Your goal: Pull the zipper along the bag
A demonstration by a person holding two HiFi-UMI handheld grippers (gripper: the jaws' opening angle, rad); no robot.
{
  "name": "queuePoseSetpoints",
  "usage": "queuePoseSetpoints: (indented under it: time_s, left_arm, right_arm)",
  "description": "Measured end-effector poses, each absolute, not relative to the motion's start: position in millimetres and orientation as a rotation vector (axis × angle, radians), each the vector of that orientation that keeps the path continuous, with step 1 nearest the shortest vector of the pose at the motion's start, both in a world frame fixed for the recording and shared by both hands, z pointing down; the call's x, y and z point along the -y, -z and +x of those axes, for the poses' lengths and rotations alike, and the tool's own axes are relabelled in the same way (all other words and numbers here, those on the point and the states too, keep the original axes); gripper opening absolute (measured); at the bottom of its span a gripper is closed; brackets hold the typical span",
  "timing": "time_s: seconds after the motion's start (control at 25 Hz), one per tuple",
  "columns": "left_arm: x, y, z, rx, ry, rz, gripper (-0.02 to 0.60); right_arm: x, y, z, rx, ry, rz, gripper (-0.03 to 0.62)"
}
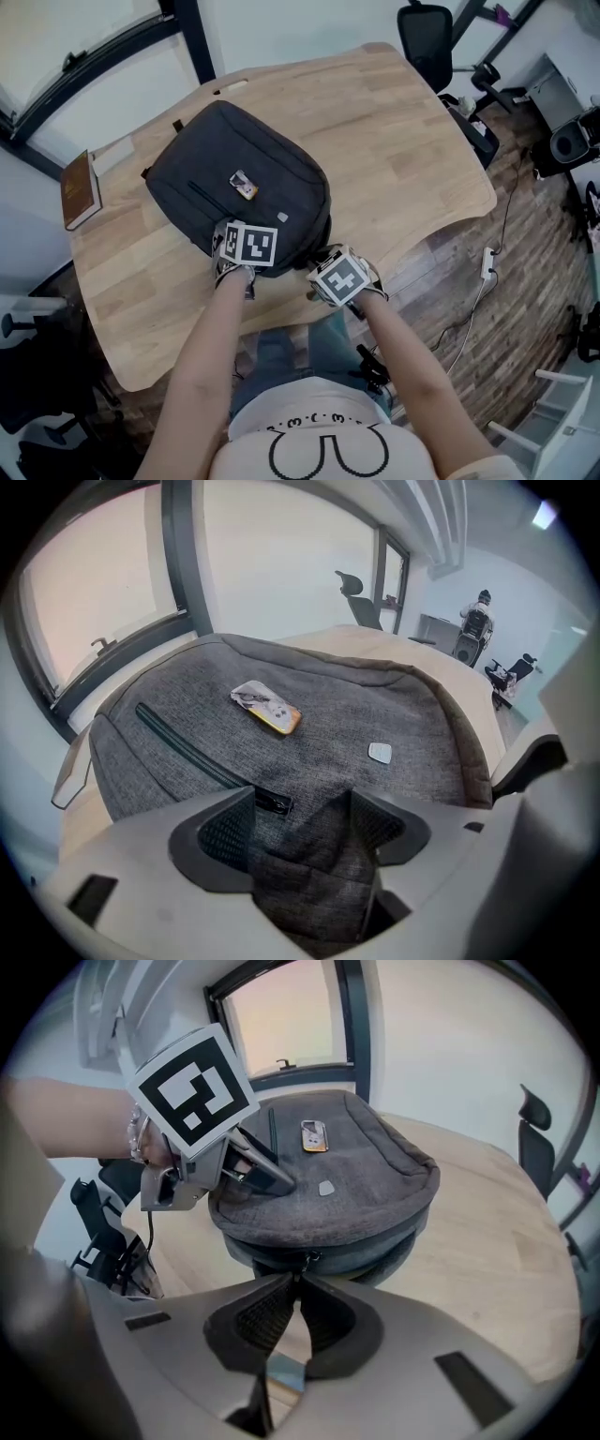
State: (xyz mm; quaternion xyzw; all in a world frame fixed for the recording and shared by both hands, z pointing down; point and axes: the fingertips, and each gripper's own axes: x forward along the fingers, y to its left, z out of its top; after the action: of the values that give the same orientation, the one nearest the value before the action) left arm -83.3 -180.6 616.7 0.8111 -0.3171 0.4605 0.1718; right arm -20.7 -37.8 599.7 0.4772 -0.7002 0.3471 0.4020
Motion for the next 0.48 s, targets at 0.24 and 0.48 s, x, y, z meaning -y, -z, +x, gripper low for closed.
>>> queuePoseSetpoints:
  time_s: [0.24, 0.48]
  left_arm:
    - [178.0, -616.1, -83.4, 0.889, -1.319, 2.295, 0.301]
    - [173.1, -616.8, -83.6, 0.847, -1.339, 2.309, 0.293]
  right_arm:
    - [28.0, -598.4, -49.6, 1.791, -0.877, 1.16, 0.074]
    - [14.4, -600.9, -76.0, 1.854, -0.723, 0.965, 0.08]
